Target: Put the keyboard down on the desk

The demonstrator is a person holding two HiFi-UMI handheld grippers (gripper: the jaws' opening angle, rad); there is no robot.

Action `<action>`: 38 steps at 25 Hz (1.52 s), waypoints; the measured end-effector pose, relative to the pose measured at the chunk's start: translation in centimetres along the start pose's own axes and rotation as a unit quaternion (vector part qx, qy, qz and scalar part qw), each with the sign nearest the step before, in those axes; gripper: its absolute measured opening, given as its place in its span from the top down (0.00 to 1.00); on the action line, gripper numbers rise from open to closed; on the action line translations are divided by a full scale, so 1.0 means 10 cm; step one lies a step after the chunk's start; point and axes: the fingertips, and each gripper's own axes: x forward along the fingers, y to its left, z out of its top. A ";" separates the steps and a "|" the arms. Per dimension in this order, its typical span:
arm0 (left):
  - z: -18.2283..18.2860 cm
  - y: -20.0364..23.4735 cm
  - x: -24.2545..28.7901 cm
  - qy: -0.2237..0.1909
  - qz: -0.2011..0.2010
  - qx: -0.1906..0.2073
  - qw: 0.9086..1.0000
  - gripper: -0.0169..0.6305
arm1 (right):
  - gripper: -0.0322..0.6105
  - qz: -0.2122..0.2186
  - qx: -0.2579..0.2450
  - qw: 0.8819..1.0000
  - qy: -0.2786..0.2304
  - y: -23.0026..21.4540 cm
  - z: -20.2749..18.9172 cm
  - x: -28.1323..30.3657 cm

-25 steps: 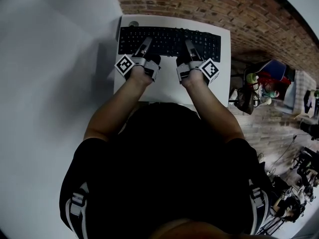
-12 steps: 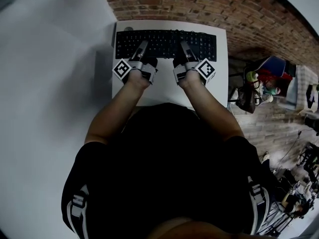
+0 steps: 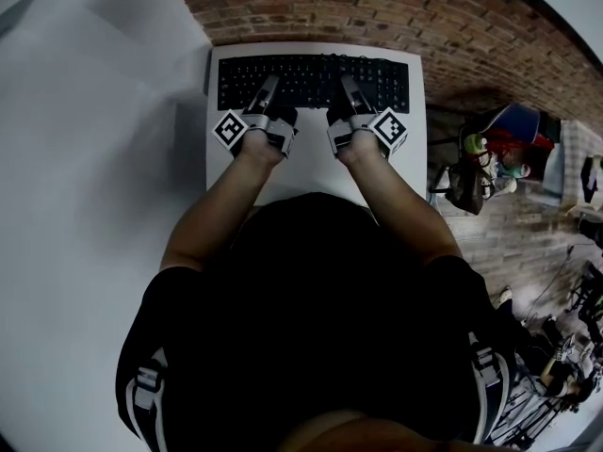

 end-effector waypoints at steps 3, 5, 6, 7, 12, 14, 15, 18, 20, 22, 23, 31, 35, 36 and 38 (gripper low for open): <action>-0.07 0.04 0.05 0.003 0.003 0.001 1.000 0.84 | 0.77 0.000 0.002 1.000 -0.002 -0.02 0.08 -0.03; -0.12 0.08 0.10 0.007 0.005 0.001 1.000 0.84 | 0.77 -0.002 0.007 1.000 -0.005 -0.04 0.14 -0.05; -0.14 0.10 0.13 0.008 0.005 0.000 1.000 0.84 | 0.77 -0.003 0.008 1.000 -0.007 -0.06 0.18 -0.06; -0.17 0.12 0.15 0.009 0.006 0.000 1.000 0.84 | 0.77 -0.005 0.008 1.000 -0.008 -0.09 0.22 -0.07; -0.26 0.19 0.17 0.013 0.011 -0.004 1.000 0.84 | 0.77 -0.014 0.008 1.000 -0.011 -0.13 0.28 -0.15; -0.27 0.22 0.19 0.017 0.010 -0.007 1.000 0.84 | 0.77 -0.017 0.010 1.000 -0.015 -0.16 0.31 -0.16; -0.29 0.23 0.21 0.020 0.010 -0.009 1.000 0.84 | 0.77 -0.017 0.009 1.000 -0.017 -0.17 0.33 -0.16; -0.32 0.28 0.24 0.026 0.009 -0.009 1.000 0.84 | 0.77 -0.016 0.005 1.000 -0.021 -0.21 0.37 -0.19; -0.34 0.33 0.25 0.028 0.012 -0.010 0.999 0.84 | 0.77 -0.018 0.004 1.000 -0.023 -0.26 0.40 -0.21; -0.36 0.37 0.25 0.029 0.016 -0.012 0.999 0.84 | 0.77 -0.023 0.007 0.999 -0.025 -0.33 0.42 -0.24; -0.37 0.40 0.25 0.030 0.017 -0.013 0.999 0.84 | 0.77 -0.025 0.007 0.999 -0.025 -0.36 0.42 -0.25; -0.42 0.61 0.21 0.037 0.025 -0.015 0.999 0.84 | 0.77 -0.031 0.012 0.999 -0.034 -0.52 0.43 -0.35; -0.46 0.76 0.19 0.039 0.030 -0.017 0.999 0.84 | 0.77 -0.034 0.012 0.999 -0.038 -0.69 0.46 -0.41; -0.47 0.81 0.18 0.040 0.033 -0.017 0.999 0.84 | 0.77 -0.034 0.013 0.999 -0.040 -0.73 0.46 -0.42; -0.46 0.89 0.18 0.041 0.036 -0.018 0.998 0.84 | 0.77 -0.033 0.015 0.998 -0.042 -0.79 0.46 -0.42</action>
